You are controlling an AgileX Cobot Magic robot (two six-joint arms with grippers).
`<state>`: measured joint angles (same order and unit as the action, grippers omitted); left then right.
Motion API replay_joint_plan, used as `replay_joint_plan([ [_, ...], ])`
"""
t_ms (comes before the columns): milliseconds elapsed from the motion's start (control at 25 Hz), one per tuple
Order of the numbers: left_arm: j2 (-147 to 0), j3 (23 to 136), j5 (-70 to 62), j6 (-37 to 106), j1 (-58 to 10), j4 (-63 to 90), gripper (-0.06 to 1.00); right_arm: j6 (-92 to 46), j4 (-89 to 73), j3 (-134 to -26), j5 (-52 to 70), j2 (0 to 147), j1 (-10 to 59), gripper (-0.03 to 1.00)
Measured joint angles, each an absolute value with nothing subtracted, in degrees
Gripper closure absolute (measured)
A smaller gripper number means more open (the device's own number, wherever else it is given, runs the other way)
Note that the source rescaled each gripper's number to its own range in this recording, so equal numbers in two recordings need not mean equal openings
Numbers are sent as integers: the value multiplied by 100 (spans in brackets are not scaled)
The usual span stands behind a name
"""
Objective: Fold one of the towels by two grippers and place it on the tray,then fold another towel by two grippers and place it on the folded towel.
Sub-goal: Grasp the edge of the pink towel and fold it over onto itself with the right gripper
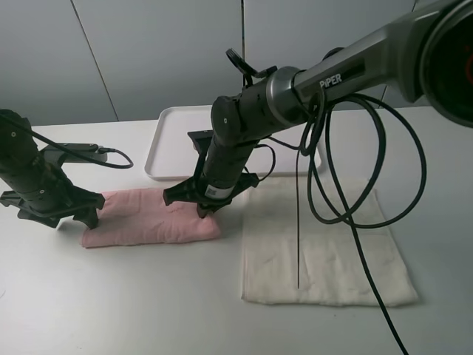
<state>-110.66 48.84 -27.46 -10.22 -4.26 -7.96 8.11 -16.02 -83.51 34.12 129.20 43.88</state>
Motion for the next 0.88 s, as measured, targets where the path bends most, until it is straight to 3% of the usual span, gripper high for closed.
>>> replay_joint_plan([
  [360, -11066, 4884, -2746, -1007, -426, -796, 7, 514, -2010, -8351, 3476, 12311, 4388, 92],
  [880, -11066, 4884, -2746, -995, -426, -796, 7, -1123, -4761, -8341, 3512, 12298, 4388, 92],
])
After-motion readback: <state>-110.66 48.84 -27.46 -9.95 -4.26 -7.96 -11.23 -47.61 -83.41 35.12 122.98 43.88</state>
